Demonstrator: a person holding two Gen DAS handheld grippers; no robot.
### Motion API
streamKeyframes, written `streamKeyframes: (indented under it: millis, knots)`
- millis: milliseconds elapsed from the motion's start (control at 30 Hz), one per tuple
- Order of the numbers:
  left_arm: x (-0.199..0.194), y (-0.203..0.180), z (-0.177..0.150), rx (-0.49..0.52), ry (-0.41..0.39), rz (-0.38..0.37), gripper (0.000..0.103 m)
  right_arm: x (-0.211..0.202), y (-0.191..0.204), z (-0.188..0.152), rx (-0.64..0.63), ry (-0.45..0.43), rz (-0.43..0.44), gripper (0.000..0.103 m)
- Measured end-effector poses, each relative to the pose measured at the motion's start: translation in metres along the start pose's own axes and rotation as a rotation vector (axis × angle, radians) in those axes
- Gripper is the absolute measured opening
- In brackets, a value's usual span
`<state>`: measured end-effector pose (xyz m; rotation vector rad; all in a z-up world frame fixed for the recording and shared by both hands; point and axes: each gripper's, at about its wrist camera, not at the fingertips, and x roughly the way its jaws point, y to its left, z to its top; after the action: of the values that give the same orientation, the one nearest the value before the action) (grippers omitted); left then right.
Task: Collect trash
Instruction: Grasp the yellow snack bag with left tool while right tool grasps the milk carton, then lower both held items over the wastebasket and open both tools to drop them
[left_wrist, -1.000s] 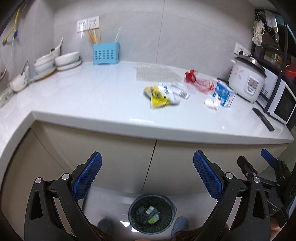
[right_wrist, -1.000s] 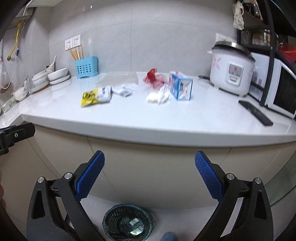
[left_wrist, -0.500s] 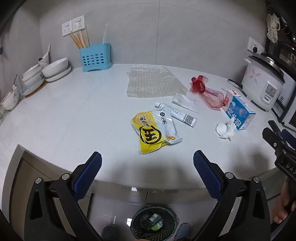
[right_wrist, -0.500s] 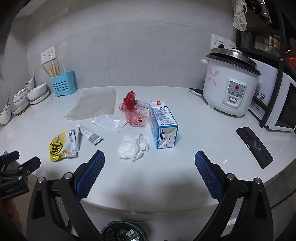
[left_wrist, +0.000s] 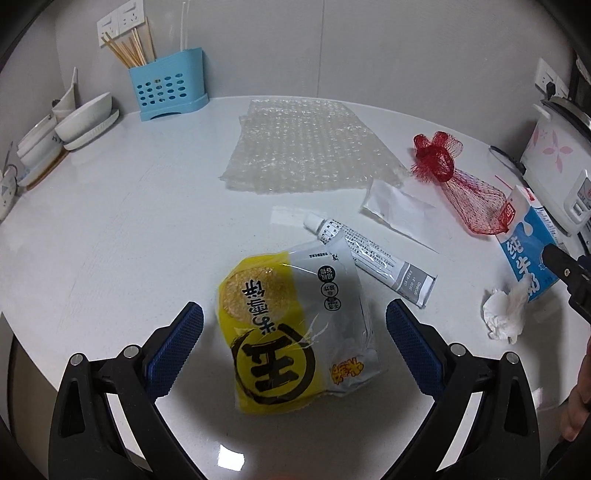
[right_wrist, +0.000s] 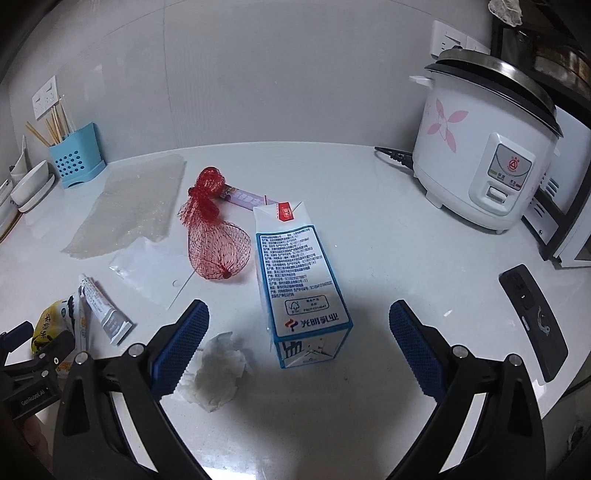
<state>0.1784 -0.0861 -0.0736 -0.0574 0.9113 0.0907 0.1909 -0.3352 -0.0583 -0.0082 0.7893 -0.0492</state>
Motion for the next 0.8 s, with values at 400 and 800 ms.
streamKeyframes:
  millis: [400,800]
  knots:
    - [0.016,-0.008,0.005,0.027,0.076,0.057,0.082,0.03,0.004,0.008,0.011,0.103,-0.033,0.063]
    - [0.006,-0.003,0.003,0.029,0.078,0.035,0.059,0.025,-0.008,0.005,0.085,0.094,-0.058,0.04]
